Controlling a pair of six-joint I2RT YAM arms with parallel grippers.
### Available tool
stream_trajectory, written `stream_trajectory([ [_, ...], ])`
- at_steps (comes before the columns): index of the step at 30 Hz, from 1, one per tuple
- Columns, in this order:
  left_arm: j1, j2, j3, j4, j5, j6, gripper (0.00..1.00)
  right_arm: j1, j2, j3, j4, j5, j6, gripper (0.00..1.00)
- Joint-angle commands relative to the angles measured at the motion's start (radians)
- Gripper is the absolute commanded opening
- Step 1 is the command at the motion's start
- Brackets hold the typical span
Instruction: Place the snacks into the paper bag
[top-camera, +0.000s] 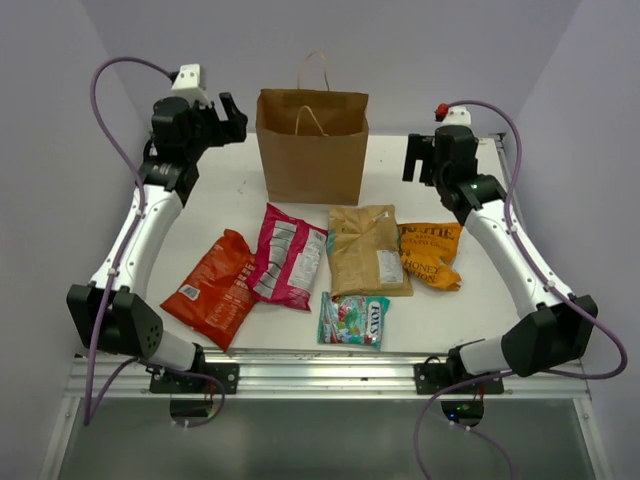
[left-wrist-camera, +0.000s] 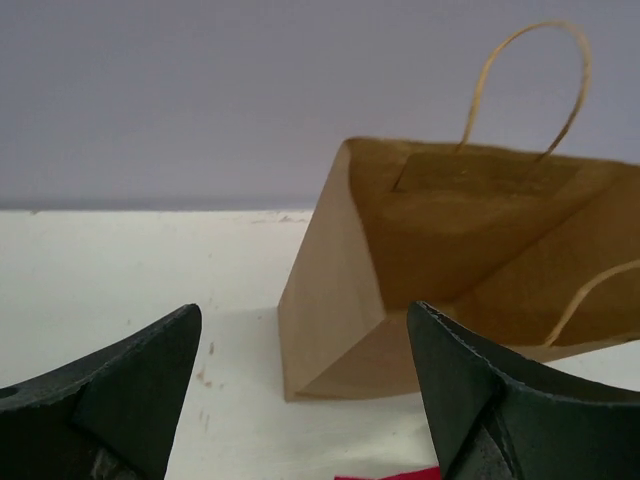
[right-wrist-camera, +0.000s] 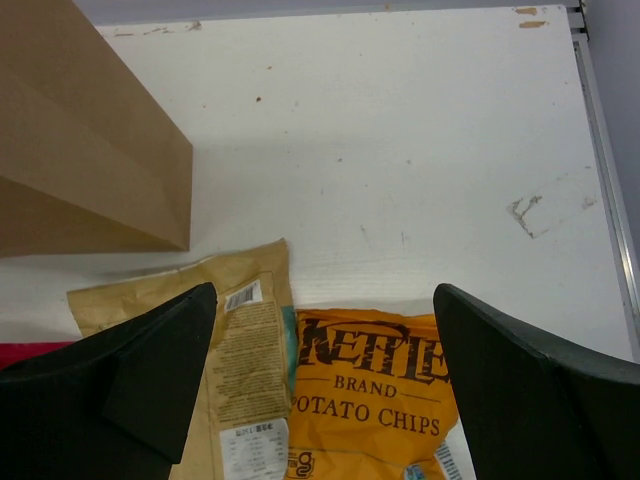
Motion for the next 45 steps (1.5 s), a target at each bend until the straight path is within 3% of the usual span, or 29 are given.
stream_trajectory([
  [1,-0.006,0.069,0.187,-0.017,0.135,-0.074,0.88,0.002,0.015,0.005,-0.006,-0.002,0.020,0.95],
  [6,-0.012,0.135,0.266,-0.048,0.184,-0.100,0.87,0.003,0.044,0.000,-0.017,0.001,0.023,0.95],
  [11,-0.013,0.280,0.424,-0.203,0.238,-0.105,0.82,0.002,0.053,-0.009,-0.017,0.001,0.025,0.95],
  [21,-0.039,0.346,0.456,-0.258,0.181,-0.082,0.77,0.002,0.044,-0.029,-0.009,0.006,0.025,0.96],
  [28,-0.058,0.353,0.447,-0.235,0.178,-0.077,0.61,0.002,0.058,-0.063,0.000,-0.068,0.026,0.94],
  [36,-0.067,0.356,0.450,-0.214,0.177,-0.063,0.61,0.002,0.087,-0.231,0.092,-0.178,0.043,0.95],
  [38,-0.067,0.359,0.450,-0.215,0.175,-0.062,0.52,0.002,0.114,-0.260,0.124,-0.225,0.059,0.95],
  [42,-0.068,0.360,0.448,-0.215,0.178,-0.060,0.18,0.002,0.211,-0.293,0.189,-0.295,0.065,0.95],
  [45,-0.068,0.360,0.448,-0.222,0.177,-0.053,0.08,0.000,0.289,-0.308,0.250,-0.330,0.062,0.94],
])
